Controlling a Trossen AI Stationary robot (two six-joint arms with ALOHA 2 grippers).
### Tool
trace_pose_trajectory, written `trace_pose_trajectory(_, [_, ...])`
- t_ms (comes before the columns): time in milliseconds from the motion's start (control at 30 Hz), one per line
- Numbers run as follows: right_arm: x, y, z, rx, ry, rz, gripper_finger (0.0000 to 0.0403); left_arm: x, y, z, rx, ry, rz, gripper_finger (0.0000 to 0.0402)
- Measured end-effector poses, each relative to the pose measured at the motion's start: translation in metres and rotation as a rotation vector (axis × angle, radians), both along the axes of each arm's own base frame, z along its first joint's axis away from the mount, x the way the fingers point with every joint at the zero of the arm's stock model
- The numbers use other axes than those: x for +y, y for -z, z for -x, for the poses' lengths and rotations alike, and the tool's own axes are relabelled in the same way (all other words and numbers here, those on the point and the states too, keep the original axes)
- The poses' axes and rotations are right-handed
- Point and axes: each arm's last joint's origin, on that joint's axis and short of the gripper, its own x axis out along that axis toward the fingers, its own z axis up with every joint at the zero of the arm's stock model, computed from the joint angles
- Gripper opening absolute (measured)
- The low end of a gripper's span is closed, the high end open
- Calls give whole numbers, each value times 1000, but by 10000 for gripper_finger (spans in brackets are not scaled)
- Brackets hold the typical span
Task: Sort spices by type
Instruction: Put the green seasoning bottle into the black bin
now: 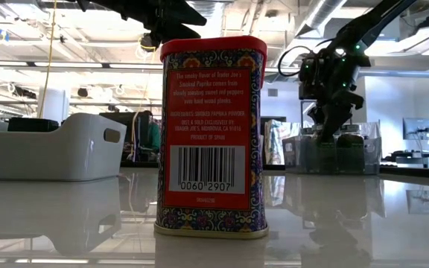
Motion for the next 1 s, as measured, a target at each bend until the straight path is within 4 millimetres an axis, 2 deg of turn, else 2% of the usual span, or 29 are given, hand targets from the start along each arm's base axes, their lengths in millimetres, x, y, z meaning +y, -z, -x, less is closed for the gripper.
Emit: trace_pose_trajectory(1000, [0,-1,-3,-7,-32,27,241,0,0,0,0,0,0,255])
